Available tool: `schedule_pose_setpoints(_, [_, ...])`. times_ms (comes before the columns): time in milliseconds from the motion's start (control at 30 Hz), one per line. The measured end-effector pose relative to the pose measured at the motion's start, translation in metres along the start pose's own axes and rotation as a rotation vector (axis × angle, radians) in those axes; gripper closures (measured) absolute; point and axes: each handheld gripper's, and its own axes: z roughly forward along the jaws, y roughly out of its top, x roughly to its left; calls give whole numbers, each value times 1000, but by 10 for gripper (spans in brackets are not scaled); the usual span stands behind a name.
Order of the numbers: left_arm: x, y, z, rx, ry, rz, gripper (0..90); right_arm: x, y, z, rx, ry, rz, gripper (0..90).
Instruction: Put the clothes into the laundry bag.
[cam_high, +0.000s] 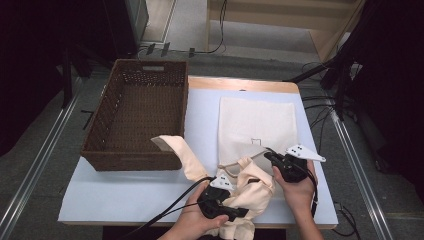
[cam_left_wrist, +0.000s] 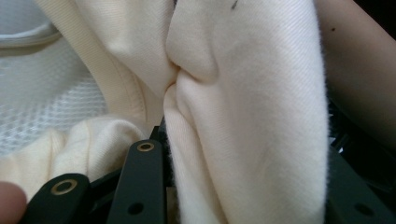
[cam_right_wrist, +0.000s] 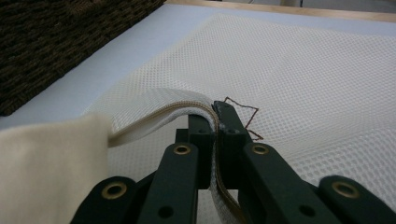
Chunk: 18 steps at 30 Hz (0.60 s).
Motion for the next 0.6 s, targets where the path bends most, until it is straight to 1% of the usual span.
schedule_pose_setpoints(33, [-2,1,2,17,-8,14,601,0,0,0,0,0,0,883])
schedule_pose_setpoints(67, [-6,4,7,38,-23,33,598,-1,0,-1,-4,4,2,883])
schedule_pose_setpoints(100, [-9,4,10,36,-30,36,597,-1,1,-1,-6,5,2,883])
schedule_pose_setpoints(133, [-10,5,13,47,-41,42,596,-1,1,-1,-8,7,3,883])
schedule_pose_setpoints(167, [-10,5,13,47,-41,42,595,-1,1,-1,-9,8,3,882])
schedule_pose_setpoints(200, [-11,5,16,52,-45,47,593,-1,2,-2,-9,8,5,882])
schedule_pose_setpoints(233, [-12,6,20,45,-31,49,592,-1,2,-2,-9,11,3,882])
schedule_pose_setpoints(267, [-11,7,19,29,-14,35,591,-1,2,-2,-11,13,2,882])
schedule_pose_setpoints(333, [-9,10,15,-41,11,-11,591,-2,1,-3,-14,10,3,883])
schedule_pose_setpoints(367, [-9,10,15,-41,11,-11,592,-2,2,-4,-17,8,3,882])
schedule_pose_setpoints(400, [-7,14,9,-109,57,-43,592,-2,2,-5,-24,8,4,883])
schedule_pose_setpoints(433, [-7,14,9,-109,57,-43,592,-3,2,-6,-30,5,6,882])
schedule_pose_setpoints(467, [-6,17,7,-138,76,-64,592,-3,2,-6,-30,5,6,882])
schedule_pose_setpoints(500, [-5,19,7,-155,100,-84,591,-3,3,-7,-39,3,5,882])
schedule_pose_setpoints(533, [-1,22,12,-158,155,-119,589,-3,4,-9,-48,-2,8,882])
schedule_pose_setpoints(567, [-1,22,12,-158,155,-119,585,-3,4,-9,-48,-2,8,882])
schedule_pose_setpoints(600, [0,23,15,-147,185,-128,585,-3,4,-10,-51,-3,6,882])
